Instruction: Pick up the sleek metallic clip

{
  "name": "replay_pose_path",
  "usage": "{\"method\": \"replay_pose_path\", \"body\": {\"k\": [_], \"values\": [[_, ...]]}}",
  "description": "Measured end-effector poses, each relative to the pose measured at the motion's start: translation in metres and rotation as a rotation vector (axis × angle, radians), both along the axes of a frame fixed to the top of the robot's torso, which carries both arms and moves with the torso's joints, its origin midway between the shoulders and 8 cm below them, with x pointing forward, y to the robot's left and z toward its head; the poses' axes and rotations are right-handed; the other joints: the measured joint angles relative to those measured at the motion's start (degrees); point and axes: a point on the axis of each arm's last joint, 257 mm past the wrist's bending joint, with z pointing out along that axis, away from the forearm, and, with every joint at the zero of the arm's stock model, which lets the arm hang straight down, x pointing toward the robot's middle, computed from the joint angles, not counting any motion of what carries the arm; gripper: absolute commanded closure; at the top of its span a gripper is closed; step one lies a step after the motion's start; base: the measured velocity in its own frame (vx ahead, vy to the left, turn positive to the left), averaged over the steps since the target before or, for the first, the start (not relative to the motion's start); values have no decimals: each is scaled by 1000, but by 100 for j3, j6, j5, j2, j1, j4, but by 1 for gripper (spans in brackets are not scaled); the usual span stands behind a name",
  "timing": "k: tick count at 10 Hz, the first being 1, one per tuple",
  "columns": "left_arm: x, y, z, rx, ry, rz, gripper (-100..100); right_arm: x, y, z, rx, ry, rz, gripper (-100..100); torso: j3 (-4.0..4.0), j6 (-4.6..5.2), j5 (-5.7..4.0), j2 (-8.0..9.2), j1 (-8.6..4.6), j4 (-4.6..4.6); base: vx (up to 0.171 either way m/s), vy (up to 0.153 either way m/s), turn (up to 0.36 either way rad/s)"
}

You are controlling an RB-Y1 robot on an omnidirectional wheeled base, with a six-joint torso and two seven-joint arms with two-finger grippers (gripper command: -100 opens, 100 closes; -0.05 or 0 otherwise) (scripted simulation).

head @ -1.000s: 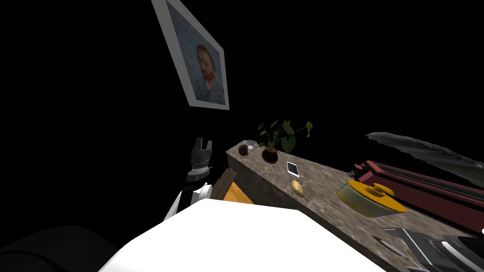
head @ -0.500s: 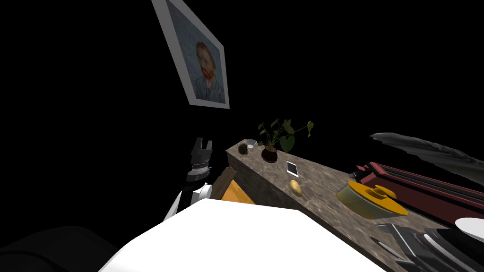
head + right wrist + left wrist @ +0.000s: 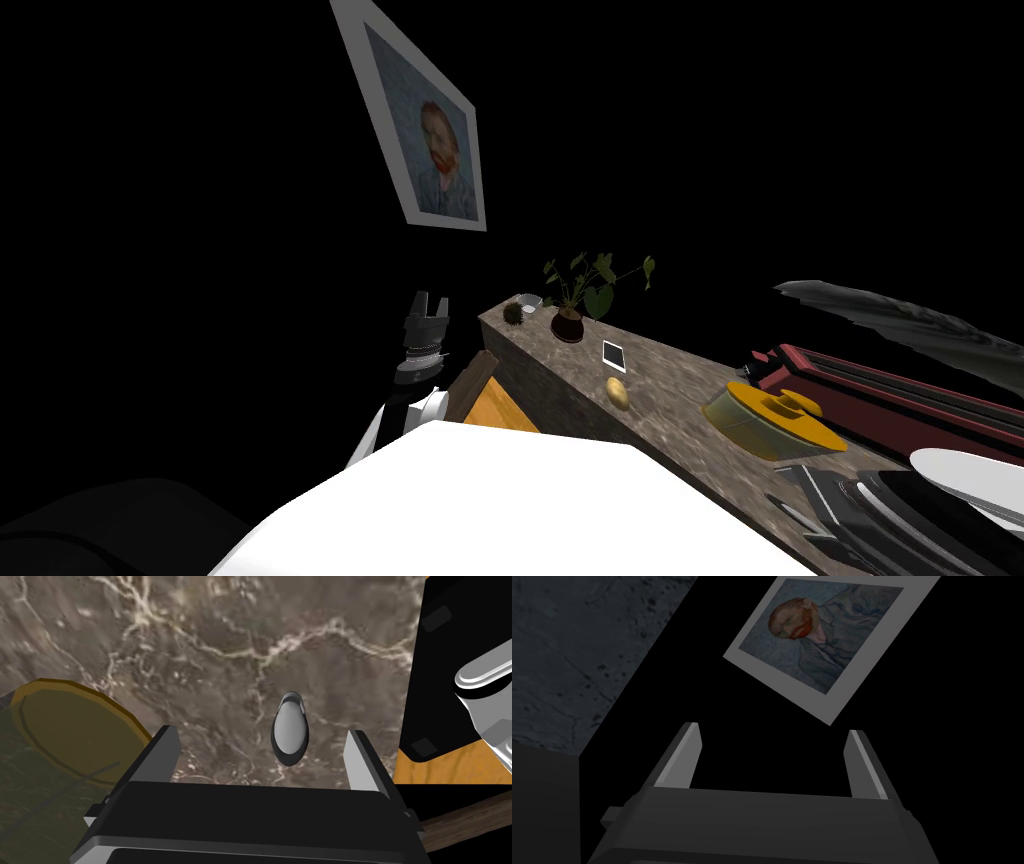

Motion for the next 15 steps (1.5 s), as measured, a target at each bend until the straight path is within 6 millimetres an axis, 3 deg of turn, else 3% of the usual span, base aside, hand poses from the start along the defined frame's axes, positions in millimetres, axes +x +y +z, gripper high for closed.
{"method": "replay_pose_path", "body": {"k": [9,10,14,15], "values": [[0,0,0,0,0,0,0,11,45,-12,21,-15,-43,-100,-4,-1,-17,-5,-6,-3,-38,-43,39],[0,0,0,0,0,0,0,11,46,-12,22,-16,-46,100,-8,0,-17,-12,-1,-5,0,0,0],[0,0,0,0,0,0,0,12,46,-12,21,-17,-46,100,-16,0,-21,-24,-6,-9,0,0,0],[0,0,0,0,0,0,0,12,46,-12,22,-17,-45,0,-16,0,-21,-24,-6,-9,0,0,0]]}}
